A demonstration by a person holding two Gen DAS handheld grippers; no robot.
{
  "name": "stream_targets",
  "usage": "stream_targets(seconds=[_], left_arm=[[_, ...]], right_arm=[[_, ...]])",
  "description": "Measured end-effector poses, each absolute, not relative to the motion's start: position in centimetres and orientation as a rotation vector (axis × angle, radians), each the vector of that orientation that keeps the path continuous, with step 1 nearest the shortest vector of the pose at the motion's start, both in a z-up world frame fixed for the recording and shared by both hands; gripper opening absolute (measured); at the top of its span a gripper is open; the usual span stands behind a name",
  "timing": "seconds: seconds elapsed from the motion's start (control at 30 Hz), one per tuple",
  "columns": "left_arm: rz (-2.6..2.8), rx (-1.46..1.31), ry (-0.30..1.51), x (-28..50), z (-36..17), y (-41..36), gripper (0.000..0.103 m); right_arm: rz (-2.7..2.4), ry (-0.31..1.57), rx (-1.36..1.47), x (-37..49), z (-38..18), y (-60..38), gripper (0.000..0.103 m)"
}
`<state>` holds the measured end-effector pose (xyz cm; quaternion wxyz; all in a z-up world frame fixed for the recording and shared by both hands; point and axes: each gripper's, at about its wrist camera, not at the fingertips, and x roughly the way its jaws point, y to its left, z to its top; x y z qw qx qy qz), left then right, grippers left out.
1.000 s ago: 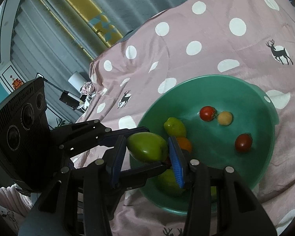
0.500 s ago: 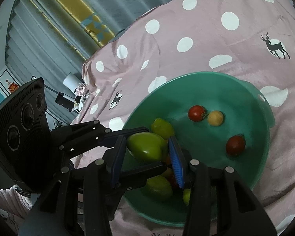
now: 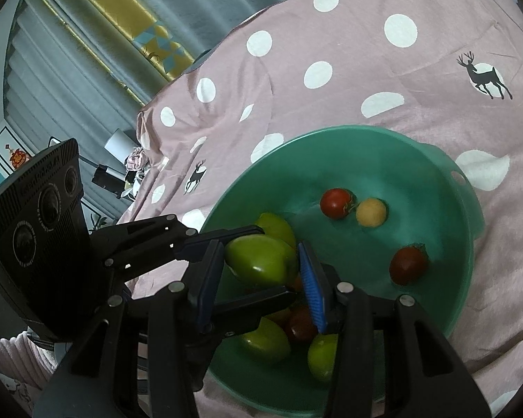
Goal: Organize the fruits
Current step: 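Lower the green plum with both tools into the bowl among the fruits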
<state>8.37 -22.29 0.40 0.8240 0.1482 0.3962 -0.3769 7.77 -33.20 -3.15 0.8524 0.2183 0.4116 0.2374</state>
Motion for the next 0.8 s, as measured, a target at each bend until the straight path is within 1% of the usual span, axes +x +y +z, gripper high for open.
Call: stream_targets(seconds=[0.63,0.8], left_arm=[[-0.819,0.305,0.87,9.8,1.0,-23.1,0.044],[-0.831,0.288,0.915,10.9,0.8,-23.3,0.044]], right_arm=[[0.48,0.887,0.472,8.6,-2.5,-33.8,0.044],[0.472,0.931,0.484,9.5,-2.8,-34.0,0.044]])
